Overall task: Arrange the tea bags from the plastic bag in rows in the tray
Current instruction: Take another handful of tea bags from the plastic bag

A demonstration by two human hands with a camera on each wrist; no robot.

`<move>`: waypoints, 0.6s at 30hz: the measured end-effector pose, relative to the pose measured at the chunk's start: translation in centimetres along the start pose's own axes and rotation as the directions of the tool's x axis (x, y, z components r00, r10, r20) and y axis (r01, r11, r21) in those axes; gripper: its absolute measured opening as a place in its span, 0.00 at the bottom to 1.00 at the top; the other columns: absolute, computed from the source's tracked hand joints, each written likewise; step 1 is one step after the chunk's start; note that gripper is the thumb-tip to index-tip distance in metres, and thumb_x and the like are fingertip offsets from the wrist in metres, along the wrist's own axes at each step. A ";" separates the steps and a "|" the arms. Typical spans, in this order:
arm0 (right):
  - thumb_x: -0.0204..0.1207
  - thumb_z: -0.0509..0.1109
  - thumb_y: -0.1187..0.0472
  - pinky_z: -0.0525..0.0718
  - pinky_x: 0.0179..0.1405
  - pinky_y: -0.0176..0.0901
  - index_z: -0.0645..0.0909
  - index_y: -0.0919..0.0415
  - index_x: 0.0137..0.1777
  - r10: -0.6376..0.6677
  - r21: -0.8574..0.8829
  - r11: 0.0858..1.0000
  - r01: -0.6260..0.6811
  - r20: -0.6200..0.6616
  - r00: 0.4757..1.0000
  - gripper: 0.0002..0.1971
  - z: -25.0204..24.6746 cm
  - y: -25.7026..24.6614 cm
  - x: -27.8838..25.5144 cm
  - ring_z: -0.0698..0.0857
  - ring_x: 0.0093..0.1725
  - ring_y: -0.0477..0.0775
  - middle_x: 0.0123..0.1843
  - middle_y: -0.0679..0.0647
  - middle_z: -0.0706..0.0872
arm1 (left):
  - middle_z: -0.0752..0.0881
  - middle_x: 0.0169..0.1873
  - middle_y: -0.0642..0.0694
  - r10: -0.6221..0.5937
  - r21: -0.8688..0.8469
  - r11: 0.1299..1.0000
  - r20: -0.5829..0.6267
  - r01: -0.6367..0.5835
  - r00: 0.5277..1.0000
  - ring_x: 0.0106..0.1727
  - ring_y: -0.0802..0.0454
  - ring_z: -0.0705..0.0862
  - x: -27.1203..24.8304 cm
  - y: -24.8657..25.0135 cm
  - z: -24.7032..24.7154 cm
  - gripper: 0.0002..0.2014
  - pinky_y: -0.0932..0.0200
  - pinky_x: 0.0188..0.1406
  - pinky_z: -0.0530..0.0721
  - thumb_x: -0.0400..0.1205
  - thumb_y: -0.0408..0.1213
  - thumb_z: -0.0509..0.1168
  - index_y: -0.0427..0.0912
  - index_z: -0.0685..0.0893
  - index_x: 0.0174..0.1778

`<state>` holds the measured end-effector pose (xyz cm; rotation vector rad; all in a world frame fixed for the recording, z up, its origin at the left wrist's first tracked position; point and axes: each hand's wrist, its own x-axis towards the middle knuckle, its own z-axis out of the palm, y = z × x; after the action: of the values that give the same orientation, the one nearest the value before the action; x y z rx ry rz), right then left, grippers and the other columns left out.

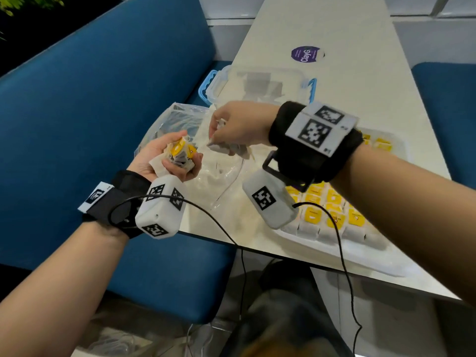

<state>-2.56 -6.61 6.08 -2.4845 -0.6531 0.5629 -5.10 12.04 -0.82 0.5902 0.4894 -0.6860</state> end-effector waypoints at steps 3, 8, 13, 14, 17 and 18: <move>0.82 0.61 0.58 0.73 0.20 0.23 0.79 0.57 0.60 0.038 0.018 0.999 -0.037 -0.062 0.997 0.11 -1.2 0.8 -1.4 0.74 0.31 0.40 0.38 0.47 0.78 | 0.82 0.35 0.35 -0.045 -0.021 0.999 0.019 0.045 0.999 0.24 0.47 0.84 0.0 -0.5 0.2 0.37 0.65 0.04 0.73 0.54 0.26 0.83 0.41 0.70 0.54; 0.81 0.63 0.56 0.80 0.33 0.30 0.78 0.59 0.50 0.156 0.328 0.937 -0.120 -0.086 0.984 0.07 -1.3 2.1 -3.0 0.79 0.33 0.45 0.37 0.51 0.80 | 0.83 0.39 0.33 -0.152 -0.094 0.981 0.173 0.170 0.973 0.32 0.46 0.86 -0.2 -2.0 0.3 0.29 0.62 0.09 0.79 0.67 0.33 0.79 0.41 0.68 0.57; 0.80 0.65 0.53 0.79 0.51 0.44 0.72 0.55 0.39 0.190 0.558 0.828 -0.064 -0.172 0.966 0.10 -0.1 2.0 -3.7 0.77 0.44 0.50 0.39 0.52 0.78 | 0.80 0.44 0.41 -0.114 -0.177 0.972 0.225 0.156 0.968 0.38 0.69 0.79 0.6 -4.4 0.3 0.22 0.65 0.10 0.76 0.68 0.37 0.79 0.26 0.81 0.49; 0.79 0.66 0.55 0.78 0.48 0.43 0.72 0.56 0.39 0.193 0.622 0.782 -0.038 -0.184 0.964 0.10 0.2 1.8 -3.9 0.76 0.43 0.50 0.39 0.53 0.77 | 0.80 0.43 0.43 -0.113 -0.201 0.966 0.248 0.165 0.962 0.40 0.75 0.78 0.7 -5.1 0.4 0.22 0.66 0.10 0.75 0.68 0.38 0.79 0.27 0.81 0.49; 0.77 0.67 0.63 0.76 0.40 0.43 0.71 0.58 0.42 0.188 0.764 0.642 0.069 -0.244 0.951 0.07 1.0 0.7 -4.5 0.75 0.39 0.50 0.38 0.54 0.76 | 0.82 0.43 0.43 -0.099 -0.254 0.953 0.256 0.165 0.962 0.53 0.85 0.70 1.3 -6.9 1.3 0.20 0.70 0.14 0.77 0.69 0.40 0.78 0.29 0.83 0.48; 0.76 0.67 0.66 0.76 0.40 0.43 0.71 0.58 0.43 0.181 0.772 0.627 0.107 -0.277 0.944 0.06 1.2 0.4 -4.7 0.75 0.38 0.50 0.38 0.54 0.76 | 0.83 0.43 0.43 -0.064 -0.242 0.962 0.256 0.128 0.965 0.50 0.87 0.71 1.5 -7.4 1.8 0.18 0.71 0.16 0.78 0.68 0.41 0.78 0.31 0.85 0.46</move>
<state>-6.82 -9.00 6.13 -1.6791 -0.1412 0.3184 -8.89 5.65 -2.91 0.2333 0.3687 -0.7638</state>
